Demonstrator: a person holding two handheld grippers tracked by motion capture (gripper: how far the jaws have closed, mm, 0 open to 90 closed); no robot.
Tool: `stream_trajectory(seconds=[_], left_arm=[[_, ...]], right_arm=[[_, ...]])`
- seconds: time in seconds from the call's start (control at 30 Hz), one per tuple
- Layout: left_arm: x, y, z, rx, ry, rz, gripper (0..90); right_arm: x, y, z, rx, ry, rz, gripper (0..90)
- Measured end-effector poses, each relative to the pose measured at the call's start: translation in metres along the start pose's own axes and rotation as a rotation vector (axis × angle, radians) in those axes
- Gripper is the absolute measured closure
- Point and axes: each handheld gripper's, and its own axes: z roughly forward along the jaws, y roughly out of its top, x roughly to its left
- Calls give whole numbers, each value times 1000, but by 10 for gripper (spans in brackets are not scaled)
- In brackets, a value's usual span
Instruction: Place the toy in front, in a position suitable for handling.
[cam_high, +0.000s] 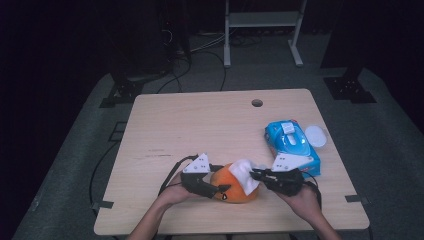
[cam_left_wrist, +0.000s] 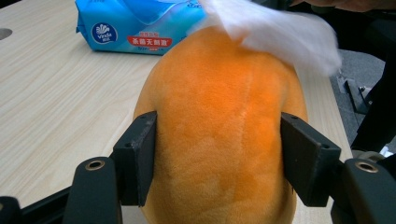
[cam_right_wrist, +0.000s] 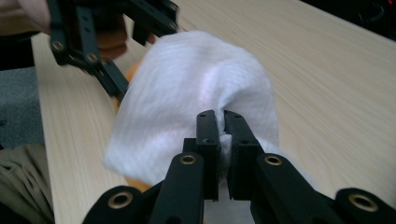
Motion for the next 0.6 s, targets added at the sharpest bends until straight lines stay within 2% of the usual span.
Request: stream_trajectory(seconds=[0.13,0.27,0.37,0.5,0.6], left_arm=[[-6,7,4,8,12,27,342],[-10,12,9,17,26,49,341],[-8,9,7,13,24,34,342],[-7,10,7,0,27,30,343],[-12,17,12,4,37,58,342]], right_arm=[[-5,-10,-8,1,7,45,844],[3,2,-2,-25,37,10,843],[7,10,4,-25,39,-22,843],[0,10,3,-23,35,-1,844],[4,17,5,-24,40,-23,844]])
